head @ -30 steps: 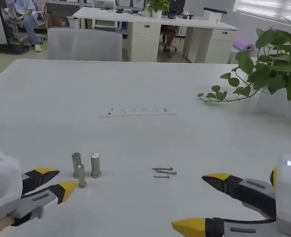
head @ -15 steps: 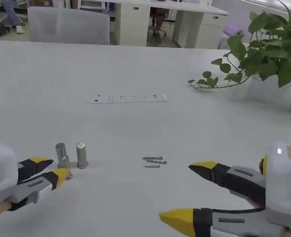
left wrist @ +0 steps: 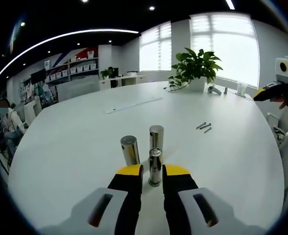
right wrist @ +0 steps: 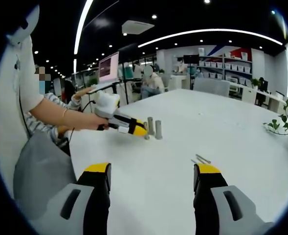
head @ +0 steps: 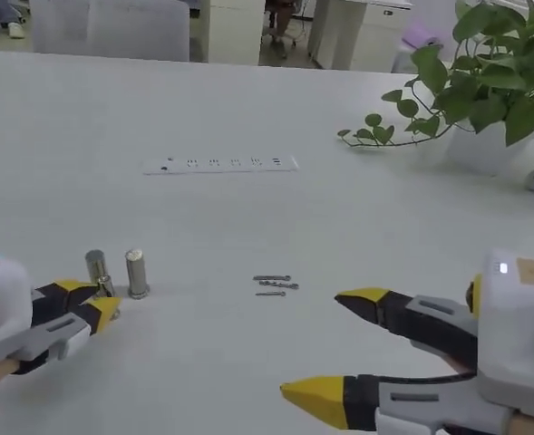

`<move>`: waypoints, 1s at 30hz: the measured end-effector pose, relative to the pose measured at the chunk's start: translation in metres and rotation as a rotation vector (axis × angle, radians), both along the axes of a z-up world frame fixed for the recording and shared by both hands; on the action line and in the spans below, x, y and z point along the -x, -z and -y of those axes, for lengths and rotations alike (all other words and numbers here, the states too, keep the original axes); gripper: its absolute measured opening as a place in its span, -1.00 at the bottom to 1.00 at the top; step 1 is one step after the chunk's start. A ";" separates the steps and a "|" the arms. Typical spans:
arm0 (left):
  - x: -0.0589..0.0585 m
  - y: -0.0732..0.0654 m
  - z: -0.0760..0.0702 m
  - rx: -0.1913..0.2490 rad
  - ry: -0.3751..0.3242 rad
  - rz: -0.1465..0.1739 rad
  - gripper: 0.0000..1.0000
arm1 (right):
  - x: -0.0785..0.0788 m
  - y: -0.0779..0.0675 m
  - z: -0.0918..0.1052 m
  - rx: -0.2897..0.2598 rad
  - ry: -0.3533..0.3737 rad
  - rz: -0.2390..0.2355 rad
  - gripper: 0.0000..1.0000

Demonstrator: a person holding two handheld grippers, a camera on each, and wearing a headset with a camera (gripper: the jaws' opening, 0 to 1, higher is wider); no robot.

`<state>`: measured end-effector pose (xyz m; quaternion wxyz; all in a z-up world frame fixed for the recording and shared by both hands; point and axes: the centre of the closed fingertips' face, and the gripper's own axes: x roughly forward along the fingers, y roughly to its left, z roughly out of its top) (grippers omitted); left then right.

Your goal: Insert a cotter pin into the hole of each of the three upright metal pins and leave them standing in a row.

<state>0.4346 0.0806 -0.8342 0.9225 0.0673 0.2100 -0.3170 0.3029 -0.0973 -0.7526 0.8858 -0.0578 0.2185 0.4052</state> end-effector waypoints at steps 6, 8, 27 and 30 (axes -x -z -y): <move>0.000 0.002 0.003 -0.007 0.015 0.006 -0.83 | 0.000 0.004 -0.001 0.004 0.003 -0.009 0.39; 0.000 0.004 0.003 -0.012 0.021 0.006 -0.85 | 0.000 0.005 -0.001 0.009 0.002 -0.012 0.39; 0.001 0.003 0.009 -0.038 0.069 0.033 -0.86 | 0.001 0.009 -0.001 0.020 0.004 -0.020 0.37; 0.005 0.002 0.012 -0.035 0.084 0.027 -0.86 | 0.001 0.009 0.000 0.022 0.006 -0.020 0.37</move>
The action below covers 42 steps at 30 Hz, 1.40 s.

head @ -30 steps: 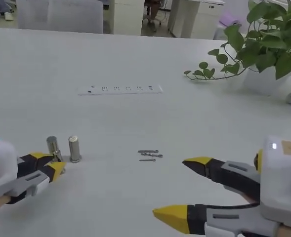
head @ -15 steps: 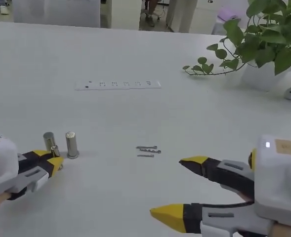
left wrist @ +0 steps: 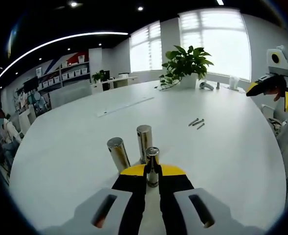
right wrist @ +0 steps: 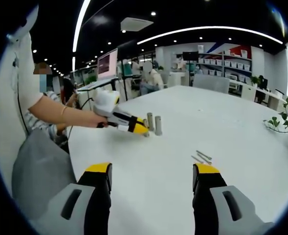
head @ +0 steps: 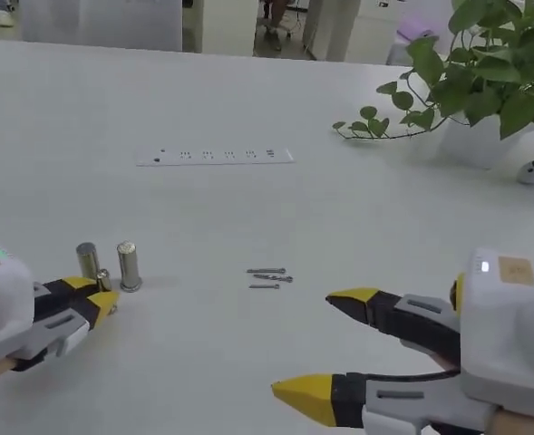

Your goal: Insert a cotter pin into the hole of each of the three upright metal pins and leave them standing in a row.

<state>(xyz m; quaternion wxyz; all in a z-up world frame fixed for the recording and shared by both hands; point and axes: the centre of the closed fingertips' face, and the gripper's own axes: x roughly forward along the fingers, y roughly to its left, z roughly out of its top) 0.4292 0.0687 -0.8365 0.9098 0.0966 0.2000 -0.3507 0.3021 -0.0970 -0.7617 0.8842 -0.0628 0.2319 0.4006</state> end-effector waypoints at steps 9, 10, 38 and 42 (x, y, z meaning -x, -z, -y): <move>0.011 -0.003 0.010 -0.007 0.041 0.004 -0.86 | 0.003 0.001 0.002 0.004 0.004 -0.005 0.35; 0.012 -0.004 0.012 -0.002 0.045 0.004 -0.86 | 0.003 0.002 0.002 0.004 0.004 -0.006 0.35; 0.064 -0.010 0.069 0.036 0.158 -0.006 -0.86 | 0.011 0.004 0.011 0.007 0.023 -0.008 0.21; 0.066 -0.009 0.072 0.040 0.163 -0.006 -0.86 | 0.012 0.004 0.011 0.007 0.022 -0.008 0.21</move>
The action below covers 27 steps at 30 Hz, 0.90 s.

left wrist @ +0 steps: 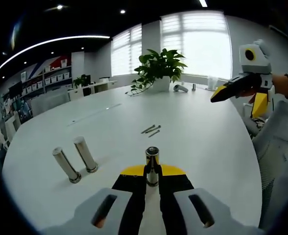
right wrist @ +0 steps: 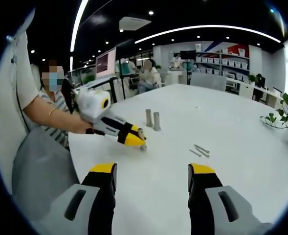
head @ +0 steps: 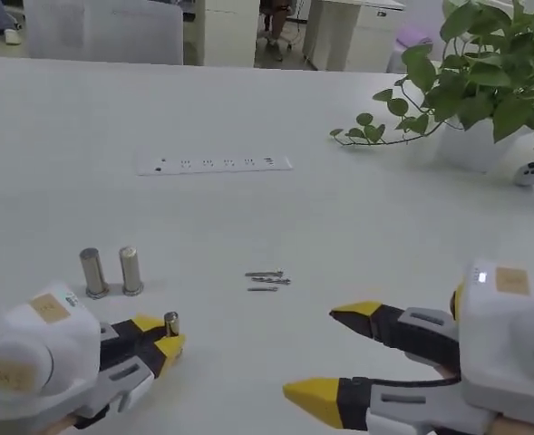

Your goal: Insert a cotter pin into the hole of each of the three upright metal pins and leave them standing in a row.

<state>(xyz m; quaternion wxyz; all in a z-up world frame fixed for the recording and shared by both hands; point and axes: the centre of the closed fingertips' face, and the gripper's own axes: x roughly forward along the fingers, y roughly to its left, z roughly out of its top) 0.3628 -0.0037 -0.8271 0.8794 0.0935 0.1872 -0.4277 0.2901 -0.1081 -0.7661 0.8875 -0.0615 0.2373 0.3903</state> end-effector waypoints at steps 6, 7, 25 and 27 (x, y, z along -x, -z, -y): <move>0.005 0.002 0.005 0.001 -0.005 -0.003 -0.86 | 0.002 -0.001 0.001 -0.002 0.004 0.002 0.20; 0.005 0.002 0.006 0.004 -0.006 -0.003 -0.86 | 0.002 -0.001 0.001 -0.004 0.005 0.002 0.20; 0.019 0.012 0.015 -0.006 0.011 -0.009 -0.86 | 0.006 -0.001 0.003 -0.007 0.005 -0.002 0.12; 0.019 0.012 0.015 -0.007 0.013 -0.005 -0.86 | 0.007 -0.001 0.003 -0.010 0.006 -0.005 0.12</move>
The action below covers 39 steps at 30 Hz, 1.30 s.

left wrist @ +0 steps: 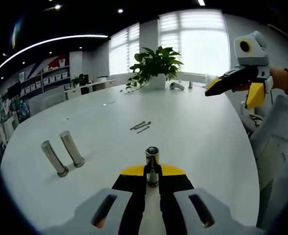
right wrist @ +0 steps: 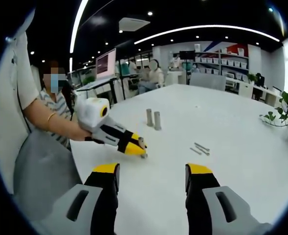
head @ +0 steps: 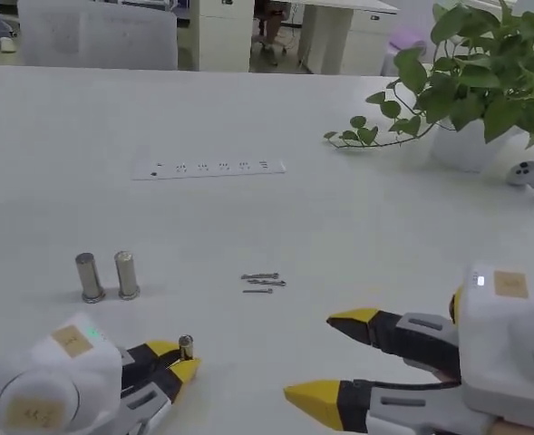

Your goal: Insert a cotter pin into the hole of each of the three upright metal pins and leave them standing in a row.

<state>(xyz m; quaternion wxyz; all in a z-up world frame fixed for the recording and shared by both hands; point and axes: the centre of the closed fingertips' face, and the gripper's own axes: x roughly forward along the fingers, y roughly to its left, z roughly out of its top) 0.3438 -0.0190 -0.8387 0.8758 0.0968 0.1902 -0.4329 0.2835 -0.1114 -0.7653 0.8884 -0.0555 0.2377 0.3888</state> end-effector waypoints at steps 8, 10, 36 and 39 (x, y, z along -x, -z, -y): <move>0.000 0.000 0.001 0.006 0.000 -0.003 -0.86 | 0.000 0.001 0.000 0.000 0.002 -0.003 0.11; 0.000 0.000 0.001 0.007 -0.003 -0.004 -0.86 | 0.000 0.001 0.001 0.000 0.003 -0.006 0.10; 0.002 -0.003 0.000 -0.005 -0.004 -0.021 -0.40 | -0.008 0.000 0.007 0.007 0.014 0.009 0.08; 0.005 -0.006 -0.004 -0.002 -0.004 -0.025 -0.33 | -0.015 -0.001 0.010 0.017 0.021 0.016 0.07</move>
